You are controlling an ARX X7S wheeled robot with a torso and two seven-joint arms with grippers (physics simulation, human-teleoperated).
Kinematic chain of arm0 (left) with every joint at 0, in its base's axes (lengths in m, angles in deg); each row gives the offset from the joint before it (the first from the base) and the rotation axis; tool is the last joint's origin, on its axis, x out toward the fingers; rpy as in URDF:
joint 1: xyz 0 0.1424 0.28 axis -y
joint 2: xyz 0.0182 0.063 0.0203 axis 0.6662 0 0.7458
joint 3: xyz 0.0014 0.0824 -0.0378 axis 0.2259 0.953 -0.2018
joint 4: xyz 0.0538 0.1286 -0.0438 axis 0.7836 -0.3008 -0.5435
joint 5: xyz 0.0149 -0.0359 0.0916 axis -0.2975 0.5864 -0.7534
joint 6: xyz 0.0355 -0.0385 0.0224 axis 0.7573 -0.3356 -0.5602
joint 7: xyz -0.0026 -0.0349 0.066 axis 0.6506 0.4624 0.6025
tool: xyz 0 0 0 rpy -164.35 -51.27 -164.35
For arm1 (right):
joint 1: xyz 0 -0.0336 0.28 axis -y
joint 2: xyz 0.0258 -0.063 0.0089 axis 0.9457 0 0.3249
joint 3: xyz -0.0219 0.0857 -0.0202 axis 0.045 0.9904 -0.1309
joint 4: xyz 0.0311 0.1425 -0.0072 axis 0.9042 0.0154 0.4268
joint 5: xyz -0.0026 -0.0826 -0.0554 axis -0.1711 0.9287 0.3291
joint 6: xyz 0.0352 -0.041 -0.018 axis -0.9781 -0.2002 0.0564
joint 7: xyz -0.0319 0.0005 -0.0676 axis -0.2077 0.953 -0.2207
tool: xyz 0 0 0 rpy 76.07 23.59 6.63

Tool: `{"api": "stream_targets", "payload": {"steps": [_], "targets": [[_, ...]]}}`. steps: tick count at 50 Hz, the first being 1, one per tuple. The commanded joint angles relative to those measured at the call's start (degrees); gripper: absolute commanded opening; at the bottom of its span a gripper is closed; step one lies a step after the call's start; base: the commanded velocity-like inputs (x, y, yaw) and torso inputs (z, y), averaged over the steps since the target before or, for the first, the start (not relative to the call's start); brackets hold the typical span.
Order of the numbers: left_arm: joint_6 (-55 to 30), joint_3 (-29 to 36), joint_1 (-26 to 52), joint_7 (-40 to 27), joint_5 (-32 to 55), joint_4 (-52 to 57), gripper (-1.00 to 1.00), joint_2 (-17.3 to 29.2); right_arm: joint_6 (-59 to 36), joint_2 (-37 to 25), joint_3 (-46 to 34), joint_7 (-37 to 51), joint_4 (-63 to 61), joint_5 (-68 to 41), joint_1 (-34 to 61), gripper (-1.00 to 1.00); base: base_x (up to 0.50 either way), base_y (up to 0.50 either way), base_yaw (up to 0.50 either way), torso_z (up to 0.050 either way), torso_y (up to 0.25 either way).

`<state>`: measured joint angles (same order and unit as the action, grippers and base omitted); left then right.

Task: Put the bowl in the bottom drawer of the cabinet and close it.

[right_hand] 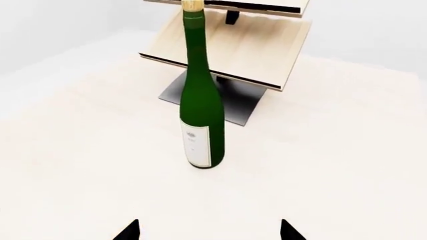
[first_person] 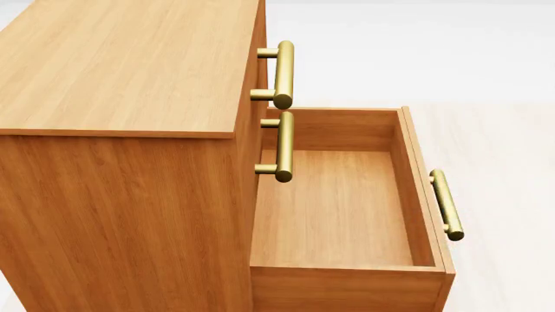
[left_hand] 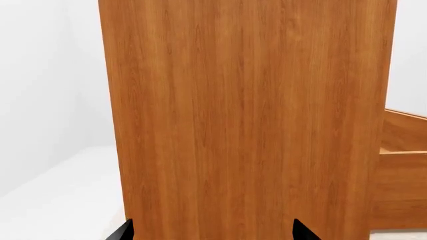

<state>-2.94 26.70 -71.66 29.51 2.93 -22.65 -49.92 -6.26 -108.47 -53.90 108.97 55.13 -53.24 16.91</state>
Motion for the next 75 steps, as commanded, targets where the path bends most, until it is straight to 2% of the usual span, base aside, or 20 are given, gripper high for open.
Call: {"api": "stream_targets", "payload": {"steps": [1,20,27,31,45,50,52,75], "targets": [[-0.1,0.2,0.2,-0.1,0.1,-0.1,1.00,0.1,-2.0,0.5,1.4,-0.3,2.1,-1.2,0.6,1.00,0.00,0.00,0.00,0.000,0.000],[-2.5,0.0,-0.1,-0.8,0.6,3.0,1.00,1.0,-2.0,1.3,3.8,2.1,4.3,-0.3,0.4,1.00,0.00,0.00,0.00,0.000,0.000],[0.4,0.5,0.3,-0.6,0.1,-0.4,1.00,0.3,-1.8,1.3,4.3,3.3,4.6,0.5,0.4,1.00,0.00,0.00,0.00,0.000,0.000],[-2.6,0.1,-0.1,-0.9,0.7,3.1,1.00,1.2,-1.8,1.3,4.4,3.5,4.7,0.6,0.2,1.00,0.00,0.00,0.00,0.000,0.000],[-3.0,0.2,-0.2,-1.2,0.8,3.7,1.00,1.5,-1.0,1.5,4.9,4.2,6.6,1.4,-0.2,1.00,0.00,0.00,0.00,0.000,0.000],[0.0,0.7,0.4,-1.0,0.2,-0.1,1.00,0.7,-0.2,1.6,6.3,4.8,8.6,1.7,0.0,1.00,0.00,0.00,0.00,0.000,0.000],[-1.8,0.5,0.2,-1.2,0.5,2.0,1.00,1.2,-0.3,1.7,6.3,4.9,8.6,1.7,0.0,1.00,0.00,0.00,0.00,0.000,0.000],[0.7,1.1,0.9,-1.3,0.1,-1.3,1.00,0.7,-0.8,2.1,9.3,5.5,13.8,1.2,0.9,1.00,0.00,0.00,0.00,0.000,0.000]]}}
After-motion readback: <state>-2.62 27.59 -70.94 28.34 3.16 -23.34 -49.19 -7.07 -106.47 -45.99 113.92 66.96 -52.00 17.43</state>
